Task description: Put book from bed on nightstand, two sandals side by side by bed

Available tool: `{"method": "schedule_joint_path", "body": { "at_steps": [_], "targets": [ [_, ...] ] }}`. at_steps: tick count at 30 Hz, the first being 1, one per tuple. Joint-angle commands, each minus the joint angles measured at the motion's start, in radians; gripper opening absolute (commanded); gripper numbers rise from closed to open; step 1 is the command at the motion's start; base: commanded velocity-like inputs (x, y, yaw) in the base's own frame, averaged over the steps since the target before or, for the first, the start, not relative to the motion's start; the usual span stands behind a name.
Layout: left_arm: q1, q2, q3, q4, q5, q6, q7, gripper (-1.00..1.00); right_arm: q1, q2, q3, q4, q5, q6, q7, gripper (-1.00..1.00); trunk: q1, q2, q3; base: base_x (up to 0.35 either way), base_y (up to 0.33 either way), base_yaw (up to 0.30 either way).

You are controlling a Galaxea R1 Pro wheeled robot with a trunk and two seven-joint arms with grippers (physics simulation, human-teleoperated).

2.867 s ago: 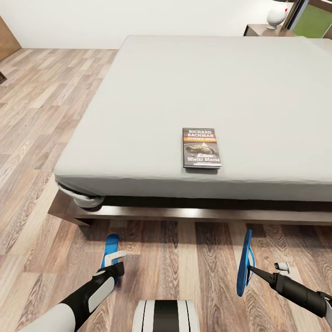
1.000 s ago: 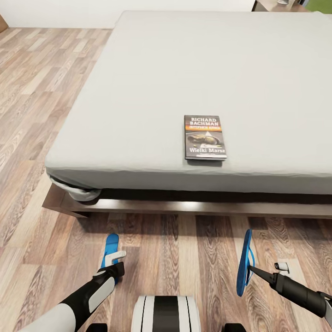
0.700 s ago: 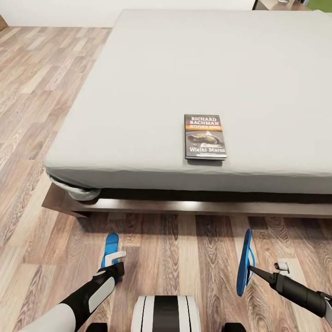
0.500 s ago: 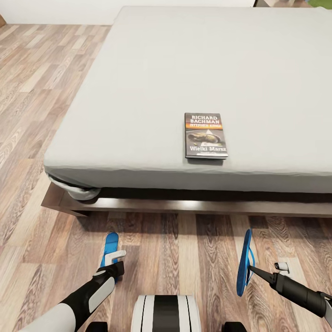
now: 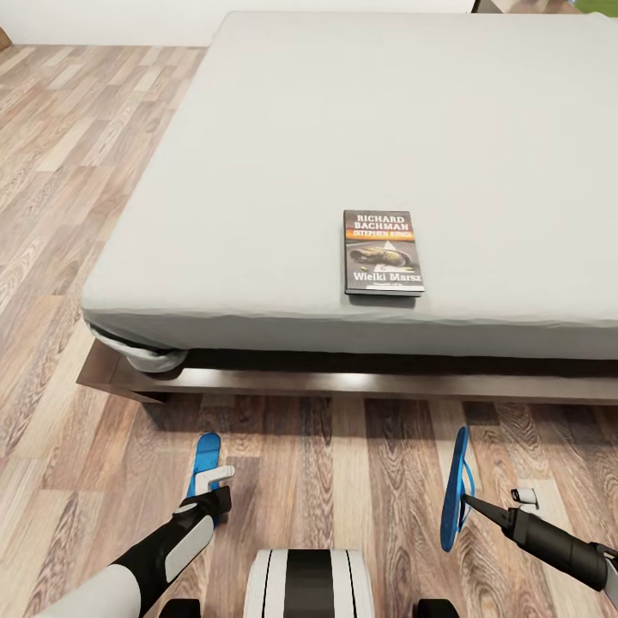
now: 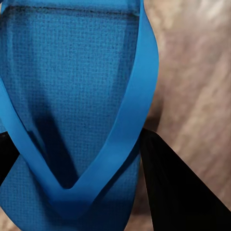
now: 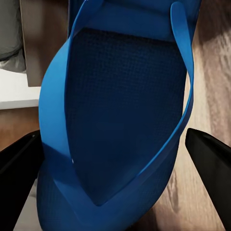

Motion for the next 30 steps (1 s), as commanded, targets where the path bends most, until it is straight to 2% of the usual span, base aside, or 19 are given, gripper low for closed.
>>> {"method": "schedule_joint_path", "body": {
  "at_steps": [1, 13, 14, 30],
  "targets": [
    [0.0, 0.002, -0.017, -0.002, 0.033, 0.007, 0.004, -1.0, 0.0, 0.0, 0.0, 0.0, -0.003, 0.011, 0.003, -1.0, 0.0, 0.0, -0.001, 0.0, 0.0, 0.0],
    [0.0, 0.001, -0.017, -0.002, 0.033, 0.008, 0.002, -1.0, 0.0, 0.0, 0.0, 0.0, -0.003, 0.011, 0.003, -1.0, 0.0, 0.0, -0.001, 0.0, 0.0, 0.0],
    [0.0, 0.001, -0.017, -0.002, 0.033, 0.008, 0.002, 1.0, -0.001, 0.0, 0.0, 0.0, -0.003, 0.011, 0.003, -1.0, 0.0, 0.0, -0.001, 0.0, 0.0, 0.0],
    [0.0, 0.002, -0.016, -0.002, 0.033, 0.01, 0.004, 1.0, 0.0, 0.0, 0.0, 0.0, -0.003, 0.011, 0.003, -1.0, 0.0, 0.0, -0.001, 0.0, 0.0, 0.0]
  ]
}}
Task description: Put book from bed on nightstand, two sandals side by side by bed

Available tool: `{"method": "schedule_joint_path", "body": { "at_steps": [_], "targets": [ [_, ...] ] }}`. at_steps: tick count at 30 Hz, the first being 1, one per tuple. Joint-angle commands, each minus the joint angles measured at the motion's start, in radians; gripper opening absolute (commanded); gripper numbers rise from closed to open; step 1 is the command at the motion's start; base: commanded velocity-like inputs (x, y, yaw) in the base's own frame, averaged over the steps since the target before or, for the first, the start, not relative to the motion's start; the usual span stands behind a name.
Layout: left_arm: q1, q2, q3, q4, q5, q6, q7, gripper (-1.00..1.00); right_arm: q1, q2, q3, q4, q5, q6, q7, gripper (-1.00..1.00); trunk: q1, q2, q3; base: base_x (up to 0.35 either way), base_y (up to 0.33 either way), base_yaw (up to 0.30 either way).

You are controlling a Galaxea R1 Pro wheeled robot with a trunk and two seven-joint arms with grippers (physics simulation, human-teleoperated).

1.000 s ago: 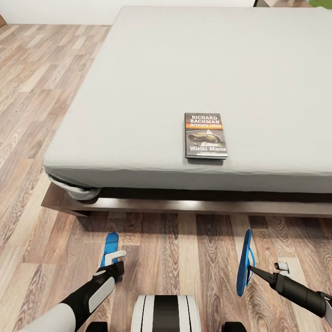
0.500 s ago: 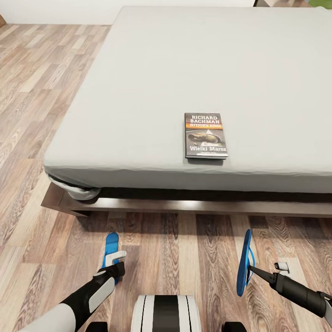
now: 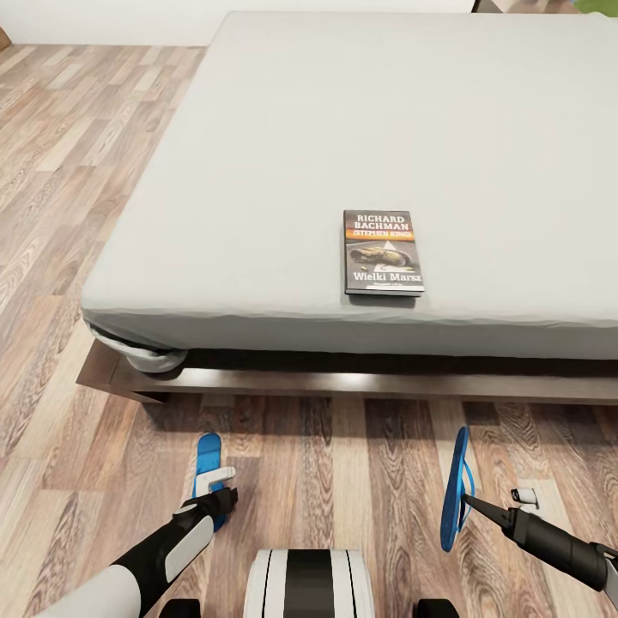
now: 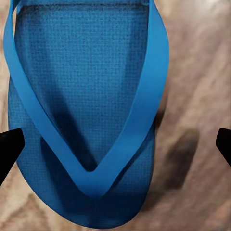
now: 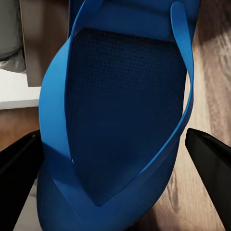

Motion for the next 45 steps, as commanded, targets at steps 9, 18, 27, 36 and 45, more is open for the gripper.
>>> {"method": "schedule_joint_path", "body": {
  "at_steps": [9, 18, 27, 36, 45],
  "targets": [
    [-0.001, 0.002, -0.006, -0.003, 0.005, 0.004, 0.01, 1.0, 0.0, 0.0, 0.0, 0.0, -0.003, 0.01, 0.002, -1.0, 0.0, 0.0, -0.001, 0.0, 0.0, 0.0],
    [-0.001, 0.002, -0.005, -0.003, 0.005, 0.006, 0.011, 1.0, 0.0, 0.0, 0.0, 0.0, -0.003, 0.01, 0.002, -1.0, -0.003, 0.001, 0.023, 0.0, 0.0, 0.0],
    [-0.001, 0.002, -0.005, -0.003, 0.005, 0.006, 0.011, 1.0, 0.0, 0.0, 0.0, 0.0, -0.003, 0.01, 0.002, -1.0, -0.005, 0.002, 0.038, 0.0, 0.0, 0.0],
    [-0.001, 0.002, -0.004, -0.004, 0.005, 0.006, 0.012, 1.0, 0.0, 0.0, 0.0, 0.0, -0.003, 0.01, 0.002, -1.0, -0.007, 0.003, 0.057, 0.0, 0.0, 0.0],
    [-0.001, 0.006, -0.002, -0.013, 0.007, 0.007, 0.009, 1.0, 0.0, 0.0, 0.0, 0.0, -0.003, 0.01, 0.002, -1.0, -0.007, 0.003, 0.057, 0.0, 0.0, 0.0]
  ]
}}
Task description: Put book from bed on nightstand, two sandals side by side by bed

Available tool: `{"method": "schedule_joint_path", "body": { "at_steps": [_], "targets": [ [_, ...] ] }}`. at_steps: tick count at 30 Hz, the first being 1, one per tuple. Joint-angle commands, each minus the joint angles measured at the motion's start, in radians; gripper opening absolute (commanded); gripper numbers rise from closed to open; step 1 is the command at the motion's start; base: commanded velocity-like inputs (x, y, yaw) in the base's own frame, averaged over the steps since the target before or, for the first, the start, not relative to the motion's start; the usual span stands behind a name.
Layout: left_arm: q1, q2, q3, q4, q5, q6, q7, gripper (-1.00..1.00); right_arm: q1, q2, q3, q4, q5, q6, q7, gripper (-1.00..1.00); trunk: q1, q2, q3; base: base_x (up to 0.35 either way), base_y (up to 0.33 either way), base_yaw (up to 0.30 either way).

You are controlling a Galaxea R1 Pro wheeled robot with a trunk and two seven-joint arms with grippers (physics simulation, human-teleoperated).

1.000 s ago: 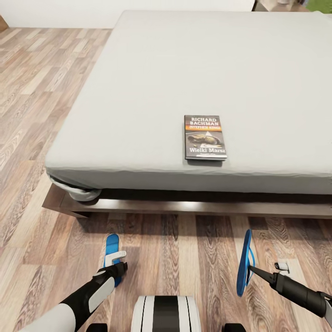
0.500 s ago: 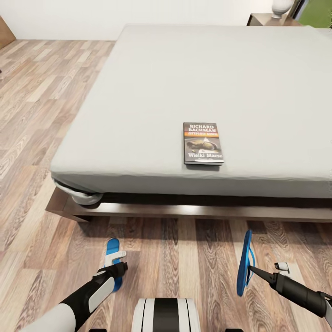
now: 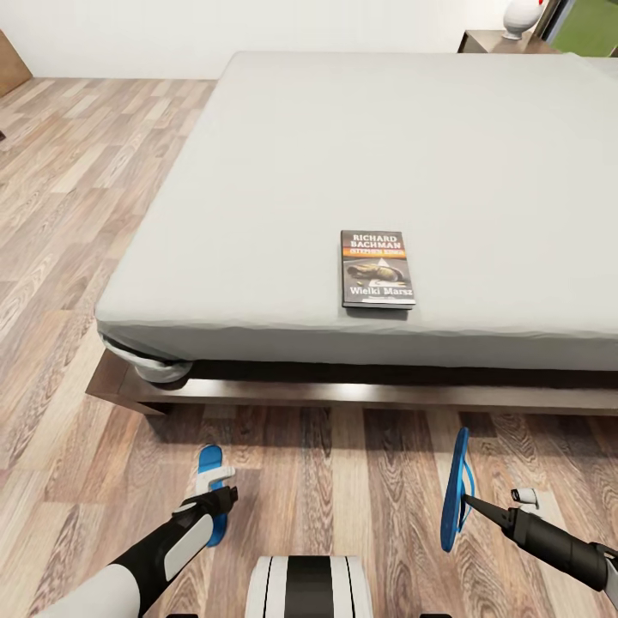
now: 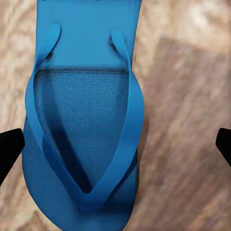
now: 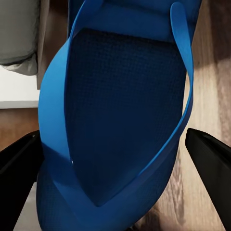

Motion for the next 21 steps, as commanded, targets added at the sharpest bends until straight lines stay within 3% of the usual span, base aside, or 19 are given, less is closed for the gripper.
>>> {"method": "schedule_joint_path", "body": {
  "at_steps": [1, 4, 8, 9, 12, 13, 14, 15, 16, 17, 18, 21],
  "targets": [
    [-0.001, 0.002, -0.008, -0.007, 0.005, 0.004, 0.009, 1.0, 0.0, 0.0, 0.0, 0.0, -0.003, 0.011, 0.003, -1.0, 0.0, 0.0, -0.001, 0.0, 0.0, 0.0],
    [-0.001, 0.004, -0.01, -0.042, 0.006, 0.006, 0.009, 1.0, 0.0, 0.0, 0.0, 0.0, -0.003, 0.011, 0.003, -1.0, 0.0, 0.0, -0.001, 0.0, 0.0, 0.0],
    [0.003, 0.05, -0.013, -0.161, 0.009, 0.024, 0.009, 1.0, -0.001, 0.0, 0.0, 0.0, -0.003, 0.011, 0.003, -1.0, 0.0, 0.0, -0.001, 0.0, 0.0, 0.0],
    [0.007, 0.079, -0.012, -0.215, 0.014, 0.074, 0.008, 1.0, 0.0, 0.0, 0.0, 0.0, -0.003, 0.011, 0.003, -1.0, 0.0, 0.0, -0.001, 0.0, 0.0, 0.0],
    [0.01, 0.129, -0.013, -0.305, 0.058, 0.134, -0.007, 1.0, -0.001, -0.001, 0.0, 0.0, -0.003, 0.011, 0.003, -1.0, 0.0, 0.0, -0.001, 0.0, 0.0, 0.0],
    [0.011, 0.162, -0.014, -0.342, 0.101, 0.149, -0.031, 1.0, 0.0, 0.0, 0.0, 0.0, -0.003, 0.011, 0.003, -1.0, 0.0, 0.0, -0.001, 0.0, 0.0, 0.0],
    [0.012, 0.209, -0.016, -0.376, 0.169, 0.162, -0.086, 1.0, -0.001, -0.001, 0.0, 0.0, -0.003, 0.011, 0.003, -1.0, 0.0, 0.0, -0.001, 0.0, 0.0, 0.0],
    [0.013, 0.234, -0.017, -0.389, 0.205, 0.167, -0.133, 1.0, -0.001, -0.001, 0.0, 0.0, -0.003, 0.011, 0.003, -1.0, 0.0, 0.0, -0.001, 0.0, 0.0, 0.0],
    [0.013, 0.264, -0.017, -0.396, 0.237, 0.171, -0.221, 1.0, -0.001, -0.001, 0.0, 0.0, -0.003, 0.011, 0.003, -1.0, 0.0, 0.0, -0.001, 0.0, 0.0, 0.0],
    [0.013, 0.283, -0.018, -0.392, 0.249, 0.173, -0.287, 1.0, -0.001, -0.001, 0.0, 0.0, -0.003, 0.011, 0.003, -1.0, 0.0, 0.0, -0.001, 0.0, 0.0, 0.0],
    [0.014, 0.317, -0.019, -0.33, 0.264, 0.173, -0.481, 1.0, 0.0, -0.001, 0.0, 0.0, -0.003, 0.011, 0.003, -1.0, 0.0, 0.0, -0.001, 0.0, 0.0, 0.0],
    [0.014, 0.33, -0.018, -0.173, 0.265, 0.171, -0.769, 1.0, 0.0, 0.0, 0.0, 0.0, -0.003, 0.011, 0.003, -1.0, 0.0, 0.0, -0.001, 0.0, 0.0, 0.0]
  ]
}}
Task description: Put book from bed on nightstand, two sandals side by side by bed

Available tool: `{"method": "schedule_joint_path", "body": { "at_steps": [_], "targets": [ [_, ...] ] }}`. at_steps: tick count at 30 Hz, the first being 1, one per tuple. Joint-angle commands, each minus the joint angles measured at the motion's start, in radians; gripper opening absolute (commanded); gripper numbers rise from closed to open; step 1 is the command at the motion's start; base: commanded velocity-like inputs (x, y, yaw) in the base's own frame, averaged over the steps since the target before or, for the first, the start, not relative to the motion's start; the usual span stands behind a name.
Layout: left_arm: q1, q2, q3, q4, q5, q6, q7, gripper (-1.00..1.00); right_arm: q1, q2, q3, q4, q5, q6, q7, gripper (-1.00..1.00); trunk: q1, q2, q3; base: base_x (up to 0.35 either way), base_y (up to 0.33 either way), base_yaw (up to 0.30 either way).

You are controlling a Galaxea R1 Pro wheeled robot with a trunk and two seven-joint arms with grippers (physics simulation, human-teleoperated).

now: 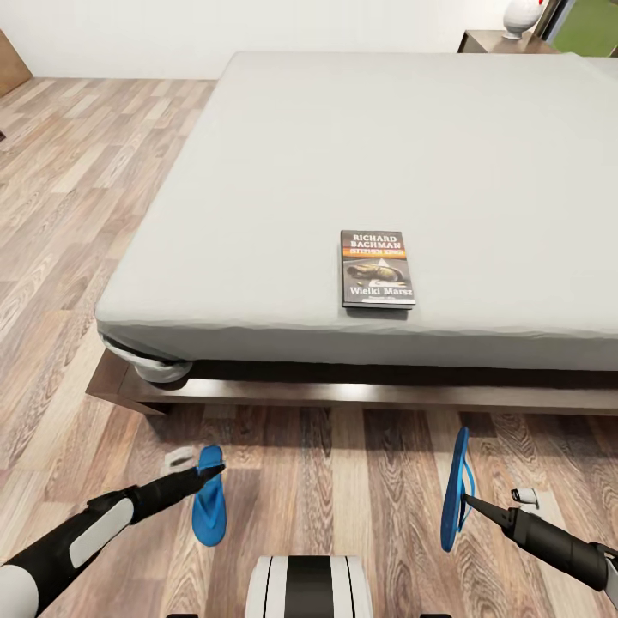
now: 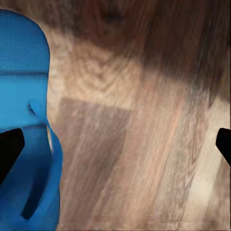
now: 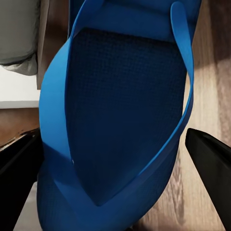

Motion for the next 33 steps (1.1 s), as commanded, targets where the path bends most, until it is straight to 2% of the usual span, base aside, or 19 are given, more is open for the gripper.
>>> {"method": "schedule_joint_path", "body": {
  "at_steps": [1, 4, 6, 10, 15, 33],
  "targets": [
    [-0.001, 0.003, -0.004, 0.063, 0.01, 0.002, -0.103, 1.0, 0.0, 0.0, 0.0, 0.0, -0.003, 0.01, 0.003, -1.0, 0.0, 0.0, -0.001, 0.0, 0.0, 0.0],
    [-0.001, 0.002, -0.005, 0.261, 0.007, -0.012, -0.346, 1.0, 0.0, 0.0, 0.0, 0.0, -0.003, 0.01, 0.003, -1.0, 0.0, 0.0, -0.001, 0.0, 0.0, 0.0],
    [-0.001, -0.001, -0.005, 0.346, 0.007, -0.047, -0.403, 1.0, -0.001, 0.0, 0.0, 0.0, -0.003, 0.01, 0.003, -1.0, 0.0, 0.0, -0.001, 0.0, 0.0, 0.0],
    [-0.001, -0.003, -0.005, 0.429, 0.009, -0.113, -0.496, 1.0, 0.0, 0.0, 0.0, 0.0, -0.003, 0.01, 0.003, -1.0, 0.0, 0.0, -0.001, 0.0, 0.0, 0.0],
    [-0.001, -0.007, -0.005, 0.469, 0.01, -0.129, -0.528, 1.0, 0.0, 0.0, 0.0, 0.0, -0.003, 0.01, 0.001, -1.0, 0.0, 0.0, -0.001, 0.0, 0.129, 0.0],
    [-0.001, -0.009, -0.001, 0.474, 0.011, -0.129, -0.531, 1.0, -0.001, 0.001, 0.0, 0.0, -0.001, 0.008, -0.006, -1.0, 0.0, 0.0, -0.001, 0.0, 0.308, 0.0]
  ]
}}
